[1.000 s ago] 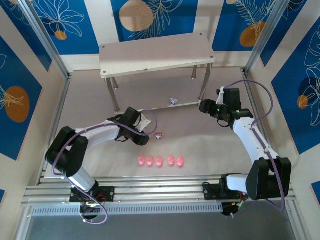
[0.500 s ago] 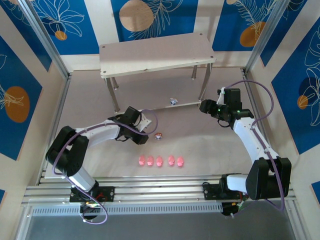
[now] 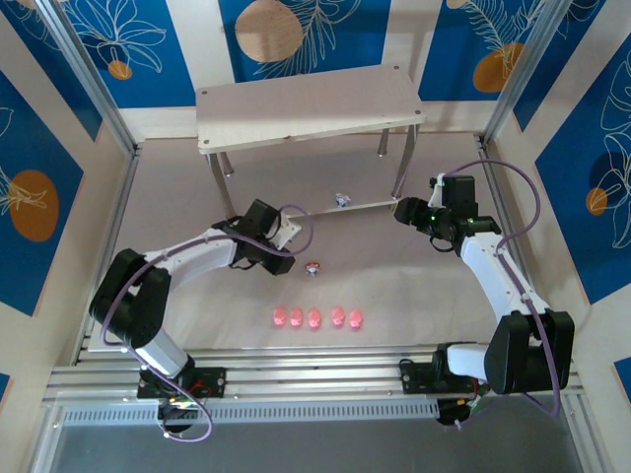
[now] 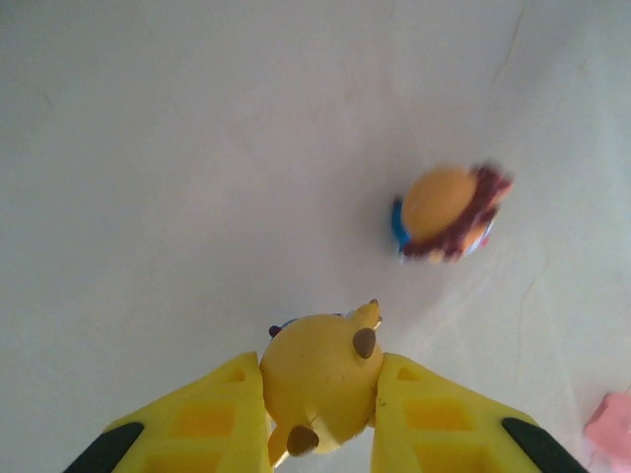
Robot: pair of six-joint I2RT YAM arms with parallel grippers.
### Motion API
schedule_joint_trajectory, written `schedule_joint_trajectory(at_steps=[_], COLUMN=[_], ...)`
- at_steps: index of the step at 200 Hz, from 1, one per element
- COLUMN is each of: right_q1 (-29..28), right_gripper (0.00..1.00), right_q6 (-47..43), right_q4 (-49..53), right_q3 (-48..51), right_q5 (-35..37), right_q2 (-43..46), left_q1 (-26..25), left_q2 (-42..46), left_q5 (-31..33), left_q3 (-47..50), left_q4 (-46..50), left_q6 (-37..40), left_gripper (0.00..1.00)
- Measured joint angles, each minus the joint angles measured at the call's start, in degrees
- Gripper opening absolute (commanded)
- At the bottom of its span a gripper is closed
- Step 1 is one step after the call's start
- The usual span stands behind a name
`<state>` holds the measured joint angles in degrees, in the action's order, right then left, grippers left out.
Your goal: Place and organize the plastic toys onto the shelf
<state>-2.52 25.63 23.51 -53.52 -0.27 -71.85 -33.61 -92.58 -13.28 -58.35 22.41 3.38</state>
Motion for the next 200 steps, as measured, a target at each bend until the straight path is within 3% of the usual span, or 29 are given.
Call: schedule_joint_trajectory(at_steps=[76, 200], right_q1=[0.0, 0.1], right_gripper=[0.68, 0.68], right_q6=[0.0, 0.0], right_q4=[0.0, -3.2], right_q3=[0.0, 0.0], right_q5=[0.0, -2.0], right_q2=[0.0, -3.8], left_q1=[0.2, 1.5], left_q2=[-5.2, -12.8], left_q5=[0.4, 3.3], left_q3=[-15.4, -21.7], left_q4=[-0.3, -6.3], left_q6=[0.0, -3.5], left_gripper=[0.24, 0.24])
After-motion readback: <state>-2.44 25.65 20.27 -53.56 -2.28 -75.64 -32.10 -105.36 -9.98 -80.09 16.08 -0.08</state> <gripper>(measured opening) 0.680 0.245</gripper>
